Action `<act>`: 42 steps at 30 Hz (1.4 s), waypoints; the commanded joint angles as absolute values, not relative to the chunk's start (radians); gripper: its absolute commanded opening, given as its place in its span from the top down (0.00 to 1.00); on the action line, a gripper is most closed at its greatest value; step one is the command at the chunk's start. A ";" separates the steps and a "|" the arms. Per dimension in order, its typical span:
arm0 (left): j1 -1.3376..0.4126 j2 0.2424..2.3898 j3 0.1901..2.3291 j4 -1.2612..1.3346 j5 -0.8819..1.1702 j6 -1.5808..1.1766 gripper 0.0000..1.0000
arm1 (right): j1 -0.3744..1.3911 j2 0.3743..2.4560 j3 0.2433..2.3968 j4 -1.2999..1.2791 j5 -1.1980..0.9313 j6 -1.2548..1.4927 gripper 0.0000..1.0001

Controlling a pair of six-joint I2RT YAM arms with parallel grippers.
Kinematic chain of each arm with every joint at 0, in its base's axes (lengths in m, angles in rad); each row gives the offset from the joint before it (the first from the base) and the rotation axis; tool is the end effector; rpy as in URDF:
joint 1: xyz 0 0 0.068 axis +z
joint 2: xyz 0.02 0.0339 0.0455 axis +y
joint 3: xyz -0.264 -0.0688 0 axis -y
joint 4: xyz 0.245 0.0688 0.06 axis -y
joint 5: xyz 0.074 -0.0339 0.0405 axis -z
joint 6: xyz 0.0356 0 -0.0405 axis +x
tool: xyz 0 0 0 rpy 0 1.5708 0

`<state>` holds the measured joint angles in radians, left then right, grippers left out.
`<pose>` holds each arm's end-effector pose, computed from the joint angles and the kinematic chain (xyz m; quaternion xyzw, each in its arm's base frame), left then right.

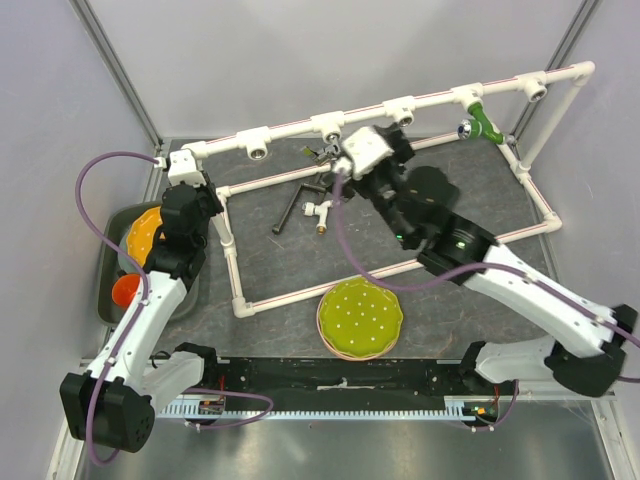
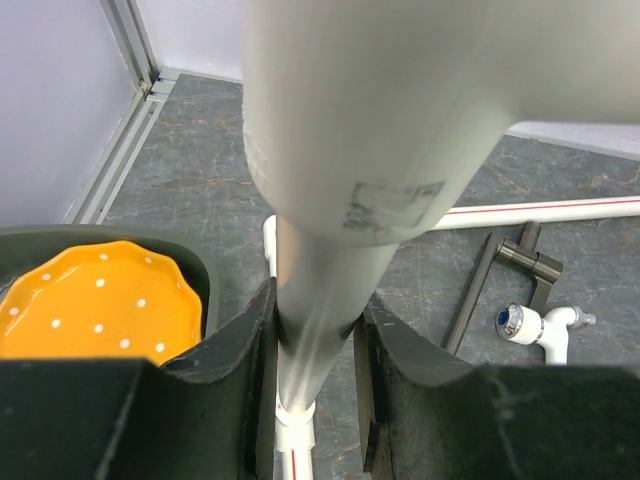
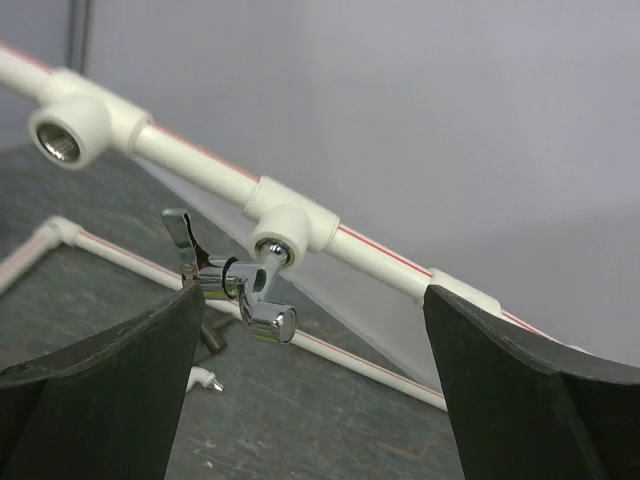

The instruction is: Install the water faucets

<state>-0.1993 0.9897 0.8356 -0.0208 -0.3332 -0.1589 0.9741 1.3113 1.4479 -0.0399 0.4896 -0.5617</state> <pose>0.2301 -0.0346 0.3371 -0.0913 0.7576 0.0121 0.6462 0.1778 0.2319 0.4716 -0.3238 0.5937 -0.0124 0.7365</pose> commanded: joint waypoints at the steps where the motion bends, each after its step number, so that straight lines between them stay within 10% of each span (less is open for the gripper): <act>1: -0.210 0.969 0.867 0.006 -0.285 -0.273 0.98 | 0.974 1.154 1.390 -0.040 0.413 -0.364 0.02; 12: -0.210 0.933 0.871 0.006 -0.285 -0.267 0.87 | 0.974 0.927 1.195 -0.037 0.606 -0.241 0.02; 27: -0.218 0.739 0.952 -0.044 -0.278 -0.195 0.30 | 0.973 0.484 0.899 -0.015 0.825 -0.248 0.02; 42: -0.219 0.427 0.803 -0.158 -0.114 -0.129 0.11 | 0.974 0.043 0.592 0.127 0.784 -0.325 0.02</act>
